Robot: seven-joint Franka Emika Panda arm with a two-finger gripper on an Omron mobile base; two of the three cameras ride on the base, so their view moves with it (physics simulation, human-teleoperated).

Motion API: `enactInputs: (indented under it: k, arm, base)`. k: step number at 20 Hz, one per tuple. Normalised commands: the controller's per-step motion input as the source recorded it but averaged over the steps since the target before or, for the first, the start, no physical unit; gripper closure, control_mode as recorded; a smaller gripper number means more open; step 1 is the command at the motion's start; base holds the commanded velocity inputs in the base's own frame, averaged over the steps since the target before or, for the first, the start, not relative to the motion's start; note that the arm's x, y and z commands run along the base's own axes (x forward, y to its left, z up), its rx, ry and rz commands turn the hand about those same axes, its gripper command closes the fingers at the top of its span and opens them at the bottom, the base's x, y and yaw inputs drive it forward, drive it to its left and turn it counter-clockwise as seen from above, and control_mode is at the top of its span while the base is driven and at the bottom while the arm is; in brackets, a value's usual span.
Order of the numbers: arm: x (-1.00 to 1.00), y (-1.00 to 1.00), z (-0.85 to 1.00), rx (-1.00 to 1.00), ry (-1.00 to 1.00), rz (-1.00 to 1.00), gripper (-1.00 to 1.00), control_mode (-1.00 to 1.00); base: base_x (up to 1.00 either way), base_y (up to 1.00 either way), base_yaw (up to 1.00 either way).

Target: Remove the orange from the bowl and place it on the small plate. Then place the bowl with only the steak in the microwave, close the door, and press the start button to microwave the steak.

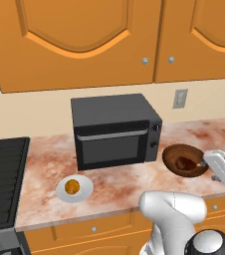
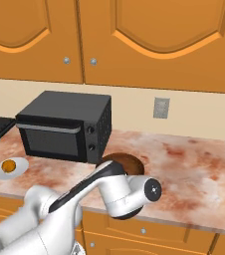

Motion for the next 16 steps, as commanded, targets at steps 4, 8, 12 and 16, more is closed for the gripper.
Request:
enactInputs:
  k: [4, 8, 12, 16]
  arm:
    - [0.21, -0.10, -0.17, 0.02, 0.02, 0.00, -1.00, -1.00]
    - [0.22, -0.07, -0.25, 0.01, 0.04, 0.00, -1.00, -1.00]
    - [0.21, 0.00, -0.25, 0.01, 0.05, 0.00, -1.00, -1.00]
    - [0.11, -0.02, -0.17, 0.03, 0.03, 0.00, -1.00, -1.00]
  base:
    - [0.00, 0.00, 0.00]
    - [0.00, 0.00, 0.00]
    - [0.00, 0.00, 0.00]
    - [0.00, 0.00, 0.00]
